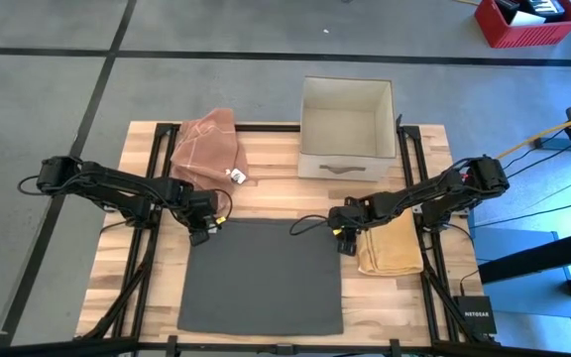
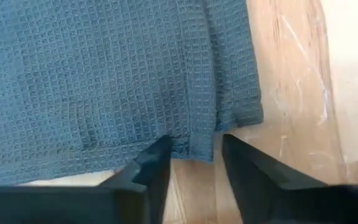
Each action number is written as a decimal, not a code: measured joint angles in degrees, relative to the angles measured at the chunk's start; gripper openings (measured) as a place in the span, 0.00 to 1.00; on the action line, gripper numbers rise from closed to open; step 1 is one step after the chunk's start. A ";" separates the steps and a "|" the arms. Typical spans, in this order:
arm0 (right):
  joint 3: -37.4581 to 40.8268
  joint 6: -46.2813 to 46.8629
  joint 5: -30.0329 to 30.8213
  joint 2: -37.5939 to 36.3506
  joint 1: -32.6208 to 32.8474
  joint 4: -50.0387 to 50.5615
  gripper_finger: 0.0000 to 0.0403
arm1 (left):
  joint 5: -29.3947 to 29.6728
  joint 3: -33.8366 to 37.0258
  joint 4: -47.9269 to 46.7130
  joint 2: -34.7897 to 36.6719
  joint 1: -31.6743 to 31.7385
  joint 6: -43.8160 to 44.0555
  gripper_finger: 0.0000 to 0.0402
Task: Fold towel
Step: Fold the gray towel
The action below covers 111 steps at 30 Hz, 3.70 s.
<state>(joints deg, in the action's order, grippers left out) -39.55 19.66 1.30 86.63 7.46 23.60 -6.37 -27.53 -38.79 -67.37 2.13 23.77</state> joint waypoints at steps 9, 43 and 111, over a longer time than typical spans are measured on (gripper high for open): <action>-3.49 -2.62 1.72 -0.81 0.13 6.06 0.03 | 0.66 -0.07 0.02 0.00 0.00 -0.08 0.01; -4.61 -2.14 35.69 -5.51 7.90 12.43 0.00 | 34.06 -7.25 -21.59 5.29 -19.21 28.08 0.00; -7.46 9.72 -1.25 4.47 22.18 -6.49 0.45 | 4.15 -5.57 13.65 -8.33 -36.30 36.99 0.40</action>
<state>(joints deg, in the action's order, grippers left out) -47.01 29.38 0.05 91.10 29.65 17.11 -2.22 -33.09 -25.13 -75.71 -34.17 60.76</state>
